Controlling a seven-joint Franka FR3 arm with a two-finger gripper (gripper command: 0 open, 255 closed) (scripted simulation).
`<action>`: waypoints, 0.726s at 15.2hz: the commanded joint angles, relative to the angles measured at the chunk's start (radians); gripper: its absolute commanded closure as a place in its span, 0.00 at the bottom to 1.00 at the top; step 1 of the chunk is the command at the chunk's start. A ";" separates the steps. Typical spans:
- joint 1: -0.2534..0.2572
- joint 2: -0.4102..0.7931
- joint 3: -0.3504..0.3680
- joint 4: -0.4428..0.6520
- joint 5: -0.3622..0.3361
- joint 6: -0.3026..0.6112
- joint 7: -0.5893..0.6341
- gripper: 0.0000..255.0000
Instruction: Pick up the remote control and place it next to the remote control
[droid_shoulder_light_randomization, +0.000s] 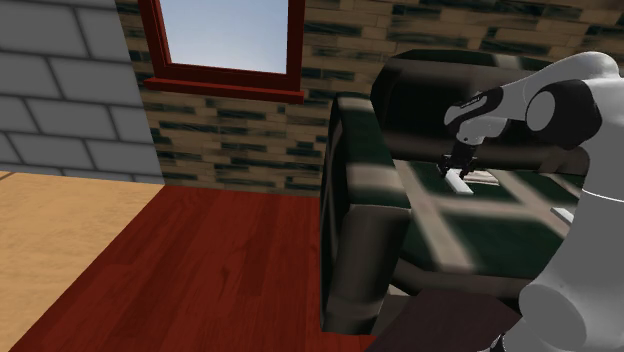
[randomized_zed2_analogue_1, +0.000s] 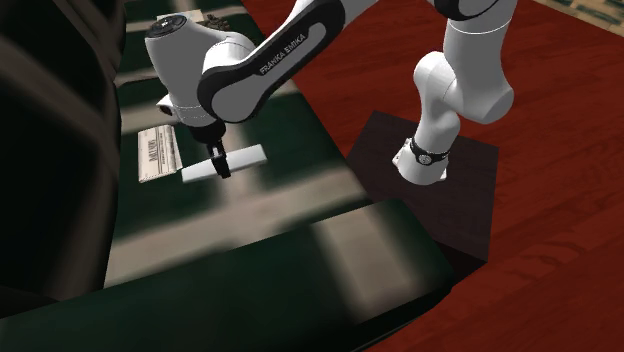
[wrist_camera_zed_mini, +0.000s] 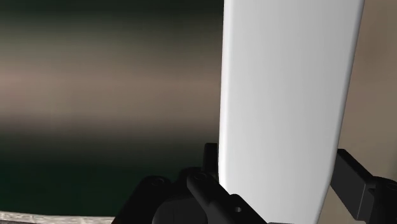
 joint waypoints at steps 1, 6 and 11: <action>-0.020 -0.038 -0.018 -0.051 -0.010 0.014 -0.038 1.00; -0.073 -0.102 -0.060 -0.141 -0.027 0.042 -0.131 1.00; -0.132 -0.146 -0.105 -0.201 -0.040 0.060 -0.233 1.00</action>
